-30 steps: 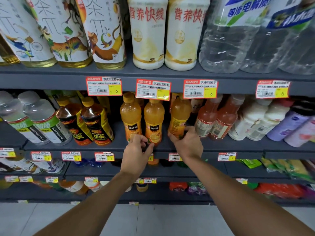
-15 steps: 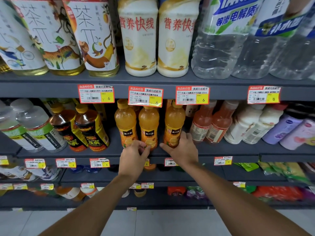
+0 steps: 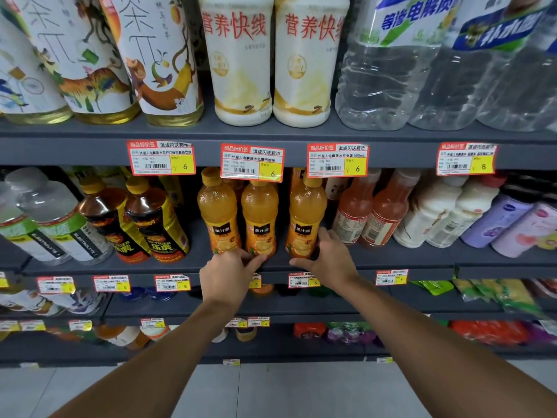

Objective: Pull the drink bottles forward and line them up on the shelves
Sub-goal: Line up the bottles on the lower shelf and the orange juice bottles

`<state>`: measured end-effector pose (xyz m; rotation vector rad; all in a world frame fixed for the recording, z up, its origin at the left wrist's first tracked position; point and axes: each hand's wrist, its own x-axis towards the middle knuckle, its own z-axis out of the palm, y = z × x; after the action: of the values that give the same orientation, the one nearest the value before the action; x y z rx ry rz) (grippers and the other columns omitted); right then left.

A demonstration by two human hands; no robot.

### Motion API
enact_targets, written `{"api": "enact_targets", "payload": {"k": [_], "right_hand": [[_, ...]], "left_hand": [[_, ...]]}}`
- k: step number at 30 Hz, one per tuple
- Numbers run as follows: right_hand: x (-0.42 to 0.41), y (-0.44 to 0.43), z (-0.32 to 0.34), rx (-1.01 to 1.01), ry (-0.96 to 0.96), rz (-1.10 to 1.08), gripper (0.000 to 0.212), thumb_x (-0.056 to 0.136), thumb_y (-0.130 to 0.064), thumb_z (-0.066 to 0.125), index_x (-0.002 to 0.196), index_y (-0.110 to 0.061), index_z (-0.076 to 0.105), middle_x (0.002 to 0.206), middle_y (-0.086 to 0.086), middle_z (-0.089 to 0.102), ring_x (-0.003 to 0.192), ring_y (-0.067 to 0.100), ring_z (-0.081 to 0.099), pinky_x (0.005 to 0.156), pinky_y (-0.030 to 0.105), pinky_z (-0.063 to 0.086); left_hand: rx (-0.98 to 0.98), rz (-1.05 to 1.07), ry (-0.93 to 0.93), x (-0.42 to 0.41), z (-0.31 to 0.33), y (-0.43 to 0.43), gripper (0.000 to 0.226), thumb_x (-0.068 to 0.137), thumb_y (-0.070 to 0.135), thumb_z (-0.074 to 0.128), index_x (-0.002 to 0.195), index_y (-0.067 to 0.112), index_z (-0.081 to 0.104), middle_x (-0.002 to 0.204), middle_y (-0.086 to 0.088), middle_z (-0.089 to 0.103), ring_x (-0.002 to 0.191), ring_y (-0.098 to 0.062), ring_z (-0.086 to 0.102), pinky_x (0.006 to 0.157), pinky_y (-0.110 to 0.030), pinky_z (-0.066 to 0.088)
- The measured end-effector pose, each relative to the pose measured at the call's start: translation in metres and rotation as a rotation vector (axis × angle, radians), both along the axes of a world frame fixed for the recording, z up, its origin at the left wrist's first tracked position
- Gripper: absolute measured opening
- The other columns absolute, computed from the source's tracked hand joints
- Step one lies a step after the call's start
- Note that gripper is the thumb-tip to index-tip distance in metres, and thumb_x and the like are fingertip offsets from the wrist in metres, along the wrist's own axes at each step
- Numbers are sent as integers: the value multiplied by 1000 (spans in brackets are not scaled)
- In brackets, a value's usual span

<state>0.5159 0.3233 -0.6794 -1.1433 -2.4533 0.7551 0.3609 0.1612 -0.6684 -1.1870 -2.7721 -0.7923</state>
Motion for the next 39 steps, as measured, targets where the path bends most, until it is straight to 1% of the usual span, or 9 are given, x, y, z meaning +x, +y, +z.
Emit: {"api": "enact_targets", "payload": {"k": [2, 5, 12, 15, 19, 24, 29, 35, 39], "right_hand": [[1, -1, 0, 18, -2, 13, 75, 68, -53, 87, 120, -15, 50, 104, -5, 43, 107, 24, 55, 85, 35, 47], [3, -1, 0, 18, -15, 34, 75, 69, -52, 87, 122, -15, 50, 108, -1, 48, 107, 24, 56, 87, 37, 49], [8, -4, 1, 15, -31, 69, 72, 77, -46, 83, 131, -15, 48, 121, 6, 51, 114, 25, 54, 94, 37, 47], [13, -3, 1, 8, -17, 92, 64, 83, -40, 80, 133, -14, 49, 120, 5, 51, 113, 24, 54, 92, 30, 42], [14, -2, 3, 15, -13, 114, 60, 84, -36, 79, 131, -12, 50, 118, 5, 51, 112, 24, 54, 92, 29, 41], [14, 1, 6, 9, 20, 166, 70, 82, -37, 82, 137, -15, 46, 125, 4, 56, 119, 20, 53, 99, 28, 40], [12, 1, 2, 11, 32, 158, 61, 84, -32, 80, 133, -15, 48, 122, 3, 57, 117, 20, 54, 91, 22, 34], [10, 3, 3, -7, 38, 161, 60, 85, -33, 80, 133, -15, 49, 123, 5, 59, 117, 21, 56, 97, 30, 43], [18, -3, 6, -19, 38, 123, 70, 84, -39, 79, 140, -14, 46, 130, 5, 57, 123, 21, 53, 104, 38, 45]], "left_hand": [[-58, 9, 58, 0, 1, -1, 45, 85, 68, 60, 80, 25, 73, 67, 2, 67, 68, -23, 66, 53, -28, 37], [-140, 33, 100, 5, 1, -1, 52, 85, 72, 55, 82, 23, 70, 71, 0, 67, 72, -24, 67, 55, -29, 38], [-136, 156, 3, 28, 4, 8, 54, 84, 73, 58, 76, 20, 58, 71, -1, 65, 73, -27, 67, 58, -31, 36], [-104, 181, -19, 33, 3, 12, 52, 85, 70, 59, 76, 19, 53, 72, -3, 66, 73, -30, 67, 59, -32, 37], [-75, 201, -25, 34, 1, 14, 50, 87, 67, 60, 85, 17, 59, 75, -4, 67, 75, -32, 68, 59, -33, 38], [-39, 189, -26, 35, -1, 14, 45, 88, 61, 64, 85, 16, 60, 73, -6, 66, 73, -34, 67, 58, -33, 37], [-27, 177, -28, 31, -4, 10, 44, 89, 60, 62, 89, 16, 62, 75, -8, 67, 74, -35, 67, 58, -33, 38], [-31, 159, -20, 26, -8, 10, 45, 88, 64, 61, 90, 19, 65, 77, -6, 68, 76, -33, 67, 58, -33, 43], [-78, 209, -36, 29, -3, 8, 51, 84, 72, 58, 71, 23, 69, 62, 4, 62, 65, -26, 66, 55, -29, 45]]}}
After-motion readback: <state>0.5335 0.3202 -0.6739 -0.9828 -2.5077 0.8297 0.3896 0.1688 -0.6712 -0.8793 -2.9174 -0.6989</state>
